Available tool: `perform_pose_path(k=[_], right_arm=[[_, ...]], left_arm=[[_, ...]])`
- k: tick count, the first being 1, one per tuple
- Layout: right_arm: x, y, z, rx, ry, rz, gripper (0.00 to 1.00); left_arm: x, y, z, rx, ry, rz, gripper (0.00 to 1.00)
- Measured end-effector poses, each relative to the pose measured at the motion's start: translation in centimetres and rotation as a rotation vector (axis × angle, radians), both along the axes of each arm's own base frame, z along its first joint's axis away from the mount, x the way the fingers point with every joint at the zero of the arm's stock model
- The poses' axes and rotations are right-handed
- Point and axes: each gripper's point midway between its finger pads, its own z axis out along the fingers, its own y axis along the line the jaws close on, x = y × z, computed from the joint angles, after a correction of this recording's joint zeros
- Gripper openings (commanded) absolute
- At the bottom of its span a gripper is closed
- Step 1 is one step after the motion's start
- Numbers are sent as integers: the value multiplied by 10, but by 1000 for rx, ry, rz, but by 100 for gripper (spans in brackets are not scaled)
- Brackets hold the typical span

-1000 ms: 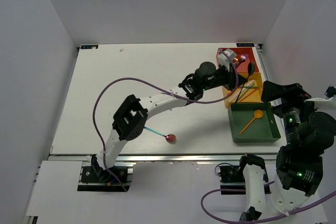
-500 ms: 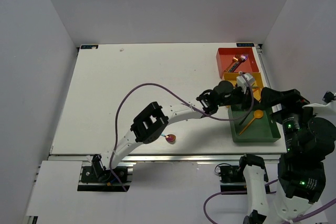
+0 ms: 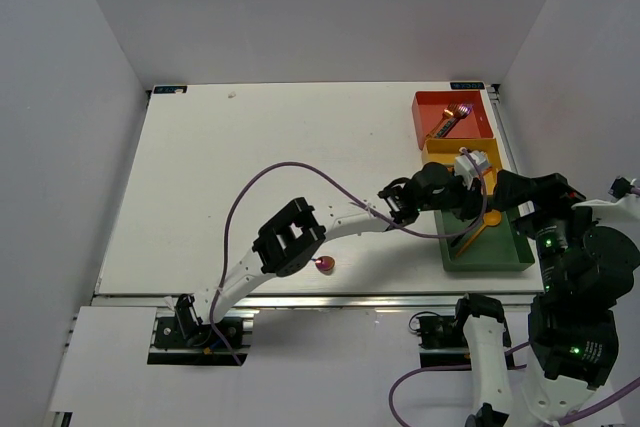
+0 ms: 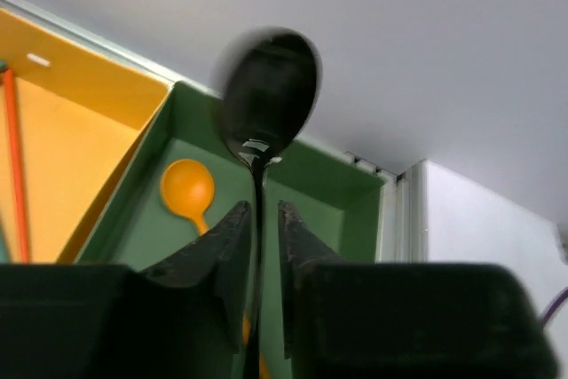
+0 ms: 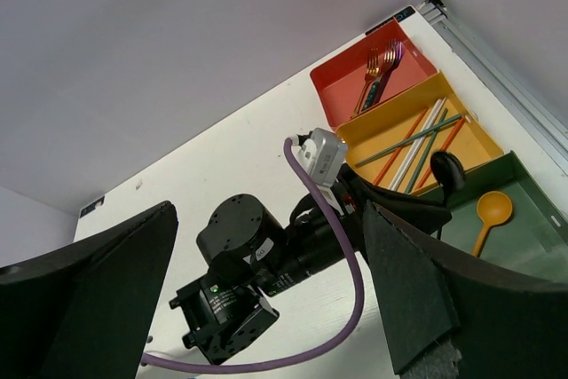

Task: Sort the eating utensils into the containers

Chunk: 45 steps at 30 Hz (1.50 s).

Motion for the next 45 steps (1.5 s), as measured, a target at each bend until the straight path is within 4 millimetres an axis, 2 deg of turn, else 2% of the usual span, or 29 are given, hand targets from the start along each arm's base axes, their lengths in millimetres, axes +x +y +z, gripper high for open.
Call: perform_pose_path(k=[4, 5, 6, 7, 9, 11, 14, 15, 17, 20, 22, 24, 26, 28, 30, 31, 32, 34, 36, 39, 43, 45], right_arm=[[0, 0, 0, -1, -1, 3, 89], [0, 0, 0, -1, -1, 3, 89], [0, 1, 0, -1, -2, 3, 89], [0, 1, 0, -1, -2, 3, 89], [0, 1, 1, -1, -2, 4, 89], [0, 1, 1, -1, -3, 5, 89], [0, 2, 1, 0, -3, 10, 89], [0, 2, 1, 0, -5, 13, 89], [0, 3, 2, -1, -9, 16, 89], [1, 3, 5, -7, -22, 18, 89], [1, 2, 7, -14, -27, 18, 89], [2, 2, 7, -25, -29, 19, 89], [3, 1, 7, -31, -24, 20, 89], [8, 2, 6, -38, -13, 29, 89], [16, 2, 3, -47, 4, 43, 89], [21, 2, 0, -49, 16, 49, 89], [28, 1, -7, -52, 40, 54, 89], [43, -2, -24, -58, 99, 62, 89], [58, -4, -45, -63, 171, 77, 89], [75, -5, -77, -63, 281, 112, 89], [84, -3, -115, -60, 379, 148, 89], [84, -2, -125, -63, 401, 160, 89]], left_arm=[[0, 1, -10, 44, -14, 14, 35], [-1, 1, -12, 54, -21, 16, 39], [-3, 1, -14, 63, -28, 19, 52], [-5, 1, -16, 72, -37, 18, 58], [-8, 0, -19, 81, -42, 21, 67], [-10, 2, -22, 98, -41, 30, 68], [-11, 9, -23, 121, -47, 53, 79], [-10, 12, -20, 126, -51, 68, 98], [-3, 18, -11, 139, -59, 121, 98], [22, 37, 17, 165, -86, 282, 98], [41, 61, 39, 196, -98, 429, 98], [59, 97, 63, 230, -95, 598, 98], [71, 145, 81, 263, -46, 780, 98], [77, 207, 91, 272, 47, 970, 98], [76, 268, 88, 270, 147, 1137, 98], [73, 301, 80, 272, 204, 1229, 98], [69, 334, 68, 274, 258, 1323, 98], [54, 379, 41, 309, 334, 1439, 98], [36, 403, 12, 387, 380, 1487, 97], [7, 423, -24, 545, 445, 1489, 91], [-19, 436, -50, 657, 540, 1474, 85], [-29, 440, -62, 688, 588, 1468, 81]])
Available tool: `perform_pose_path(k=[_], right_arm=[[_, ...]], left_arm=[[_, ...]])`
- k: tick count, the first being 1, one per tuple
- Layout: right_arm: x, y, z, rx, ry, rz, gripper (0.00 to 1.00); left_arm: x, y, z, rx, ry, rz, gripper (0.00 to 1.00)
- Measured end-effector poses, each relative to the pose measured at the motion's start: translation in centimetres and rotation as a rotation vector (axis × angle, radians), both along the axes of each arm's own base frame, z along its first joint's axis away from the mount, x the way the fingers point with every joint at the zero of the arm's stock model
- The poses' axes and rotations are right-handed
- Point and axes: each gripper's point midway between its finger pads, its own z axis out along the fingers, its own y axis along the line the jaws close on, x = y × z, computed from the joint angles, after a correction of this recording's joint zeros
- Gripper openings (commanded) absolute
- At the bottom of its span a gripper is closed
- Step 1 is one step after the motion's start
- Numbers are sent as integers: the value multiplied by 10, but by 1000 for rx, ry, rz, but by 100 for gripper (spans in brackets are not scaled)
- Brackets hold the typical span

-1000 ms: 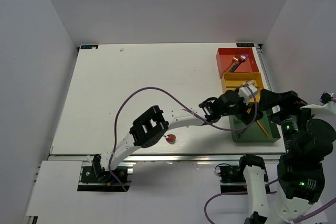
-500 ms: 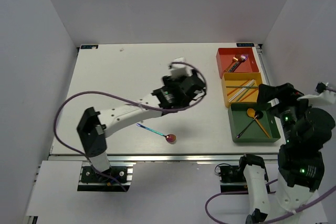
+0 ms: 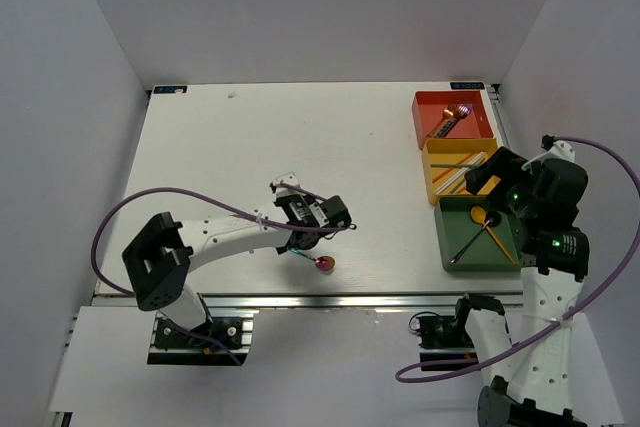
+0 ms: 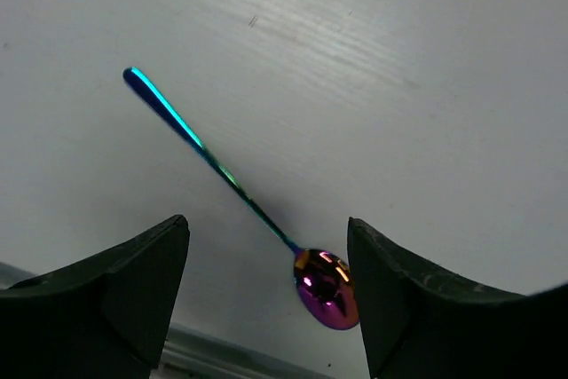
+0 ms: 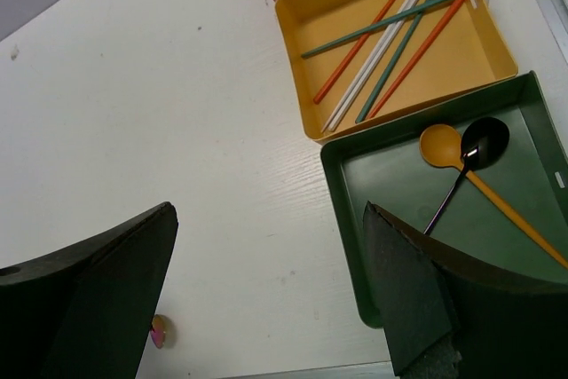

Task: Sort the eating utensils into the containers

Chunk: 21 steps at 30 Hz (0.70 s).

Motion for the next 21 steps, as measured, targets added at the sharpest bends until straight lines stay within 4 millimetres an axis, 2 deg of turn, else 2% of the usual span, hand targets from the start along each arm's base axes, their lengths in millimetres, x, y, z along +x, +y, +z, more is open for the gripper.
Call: perform_pose_path(k=[2, 4, 10, 15, 21], right_arm=[[1, 2, -5, -2, 9, 13, 89], [2, 3, -8, -2, 10, 26, 89], [4, 7, -10, -9, 3, 54, 89], [6, 8, -7, -13, -12, 63, 89], [7, 11, -5, -14, -26, 78, 89]], left_arm=[[-8, 6, -13, -23, 32, 45, 77], [-7, 15, -23, -80, 5, 194, 75], [12, 28, -39, -115, 4, 408, 67], [14, 19, -60, -81, 62, 436, 60], [5, 15, -75, -54, 134, 440, 59]])
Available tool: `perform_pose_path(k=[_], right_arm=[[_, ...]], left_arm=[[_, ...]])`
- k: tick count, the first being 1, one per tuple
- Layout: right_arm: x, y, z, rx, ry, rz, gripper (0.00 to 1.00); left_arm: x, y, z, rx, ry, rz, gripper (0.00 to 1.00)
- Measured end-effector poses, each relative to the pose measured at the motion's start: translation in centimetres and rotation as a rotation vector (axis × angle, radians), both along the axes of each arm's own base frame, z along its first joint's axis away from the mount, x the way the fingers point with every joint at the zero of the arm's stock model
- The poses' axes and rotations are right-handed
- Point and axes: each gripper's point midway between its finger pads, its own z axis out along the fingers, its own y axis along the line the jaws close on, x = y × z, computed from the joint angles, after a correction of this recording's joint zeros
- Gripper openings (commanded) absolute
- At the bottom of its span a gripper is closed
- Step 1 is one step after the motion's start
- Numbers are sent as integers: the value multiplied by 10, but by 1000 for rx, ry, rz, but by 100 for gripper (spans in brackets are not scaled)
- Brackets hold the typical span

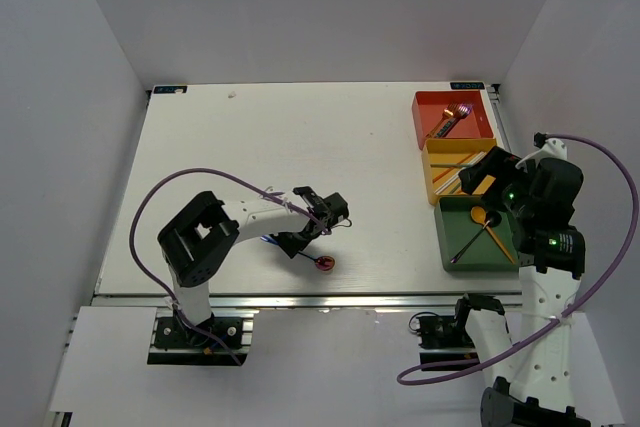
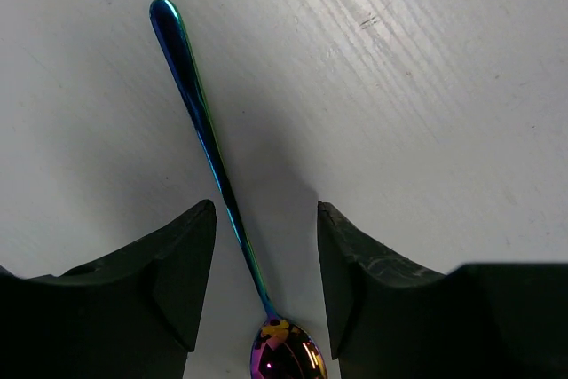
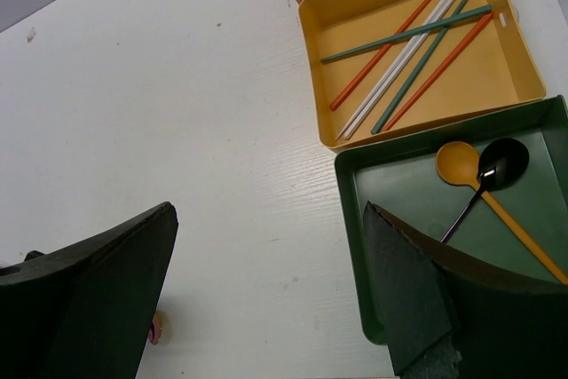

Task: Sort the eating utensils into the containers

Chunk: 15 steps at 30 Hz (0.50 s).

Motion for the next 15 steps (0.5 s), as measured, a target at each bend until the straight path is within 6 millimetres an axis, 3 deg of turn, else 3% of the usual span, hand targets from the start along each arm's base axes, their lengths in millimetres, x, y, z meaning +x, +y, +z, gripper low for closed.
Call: perform_pose_path(k=[13, 15], right_arm=[[-1, 3, 2, 1, -7, 12, 89], [-1, 3, 2, 1, -8, 13, 89]], left_arm=[[-10, -12, -10, -49, 77, -20, 53], [-10, -13, -10, -50, 78, -21, 46]])
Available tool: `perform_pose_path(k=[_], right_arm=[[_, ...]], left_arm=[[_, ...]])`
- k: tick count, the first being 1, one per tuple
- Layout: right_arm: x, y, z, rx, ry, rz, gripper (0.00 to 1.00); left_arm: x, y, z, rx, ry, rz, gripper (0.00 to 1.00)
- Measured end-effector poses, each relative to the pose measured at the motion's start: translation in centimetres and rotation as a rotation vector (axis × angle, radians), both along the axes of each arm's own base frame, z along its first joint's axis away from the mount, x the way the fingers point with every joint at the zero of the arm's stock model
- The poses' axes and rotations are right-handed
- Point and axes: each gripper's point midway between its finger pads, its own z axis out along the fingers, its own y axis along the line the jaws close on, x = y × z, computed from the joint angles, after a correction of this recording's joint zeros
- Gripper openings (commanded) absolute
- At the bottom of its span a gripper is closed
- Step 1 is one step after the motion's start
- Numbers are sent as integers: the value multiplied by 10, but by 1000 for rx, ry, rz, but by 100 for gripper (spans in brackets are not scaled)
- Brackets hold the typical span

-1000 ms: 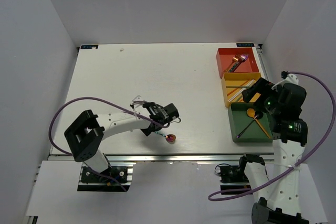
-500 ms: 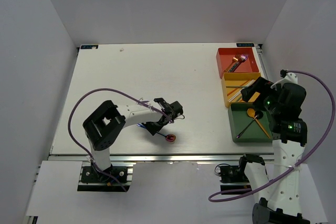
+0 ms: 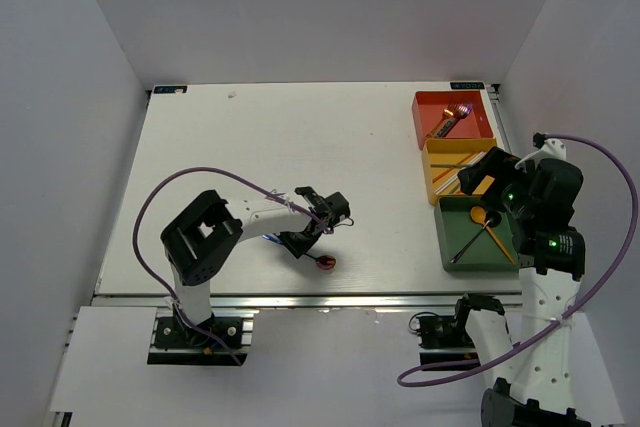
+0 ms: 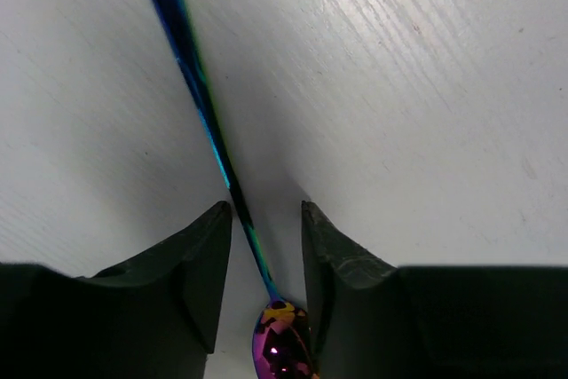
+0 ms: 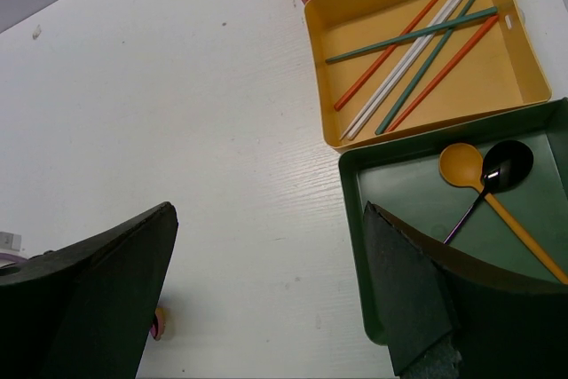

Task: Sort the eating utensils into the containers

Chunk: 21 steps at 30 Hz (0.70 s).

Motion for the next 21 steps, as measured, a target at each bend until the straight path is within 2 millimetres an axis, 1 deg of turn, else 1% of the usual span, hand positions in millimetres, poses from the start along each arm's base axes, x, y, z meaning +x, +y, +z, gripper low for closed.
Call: perform_pose_path(k=[2, 3, 4, 8, 9, 17, 21], right_arm=[[0, 0, 0, 0, 0, 2, 89], [0, 1, 0, 0, -1, 2, 89], [-1, 1, 0, 0, -3, 3, 89], [-1, 1, 1, -1, -5, 4, 89], [-1, 1, 1, -1, -5, 5, 89], [-1, 2, 1, -1, -5, 6, 89], [-1, 3, 1, 2, -4, 11, 89]], left_arm=[[0, -2, 0, -6, 0, -5, 43], [1, -3, -1, -11, 0, -8, 36], [0, -4, -1, -15, 1, -10, 36], [-1, -4, -2, -26, 1, -19, 24], [-1, -3, -2, -29, 0, -20, 0], [-2, -4, -2, -40, -1, -41, 0], [1, -5, 1, -23, -20, -105, 0]])
